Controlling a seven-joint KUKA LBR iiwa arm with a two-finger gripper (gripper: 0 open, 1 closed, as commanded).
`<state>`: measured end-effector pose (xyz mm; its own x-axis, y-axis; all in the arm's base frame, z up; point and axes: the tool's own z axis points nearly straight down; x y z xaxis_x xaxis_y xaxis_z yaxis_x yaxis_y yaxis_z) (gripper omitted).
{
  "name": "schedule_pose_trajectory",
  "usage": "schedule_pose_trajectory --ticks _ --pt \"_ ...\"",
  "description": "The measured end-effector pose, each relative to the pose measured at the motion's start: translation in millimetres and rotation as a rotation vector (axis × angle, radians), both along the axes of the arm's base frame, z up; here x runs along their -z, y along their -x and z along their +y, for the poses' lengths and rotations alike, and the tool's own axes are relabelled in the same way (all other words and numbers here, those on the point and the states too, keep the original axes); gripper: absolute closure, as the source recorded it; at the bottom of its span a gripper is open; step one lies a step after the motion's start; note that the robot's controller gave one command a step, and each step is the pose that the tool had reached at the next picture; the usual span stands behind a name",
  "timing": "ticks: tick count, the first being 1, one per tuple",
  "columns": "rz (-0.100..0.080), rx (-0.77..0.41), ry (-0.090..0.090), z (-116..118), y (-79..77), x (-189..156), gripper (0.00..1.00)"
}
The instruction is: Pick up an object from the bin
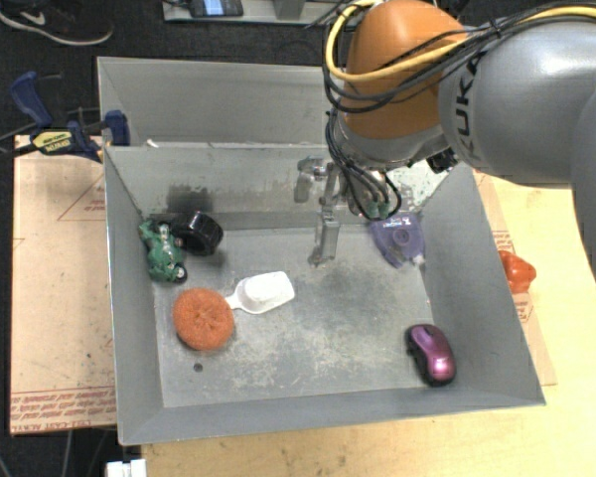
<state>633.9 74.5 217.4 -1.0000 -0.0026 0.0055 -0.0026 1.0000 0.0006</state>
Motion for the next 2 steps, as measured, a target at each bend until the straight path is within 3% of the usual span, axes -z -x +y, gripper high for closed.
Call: schedule_pose_trajectory --ticks 1,2 --pt "-0.007 0.002 -0.001 -0.4 -1.2 -5.3 0.00" --pt "-0.008 -0.096 -0.001 11.7 14.4 54.7 0.00"
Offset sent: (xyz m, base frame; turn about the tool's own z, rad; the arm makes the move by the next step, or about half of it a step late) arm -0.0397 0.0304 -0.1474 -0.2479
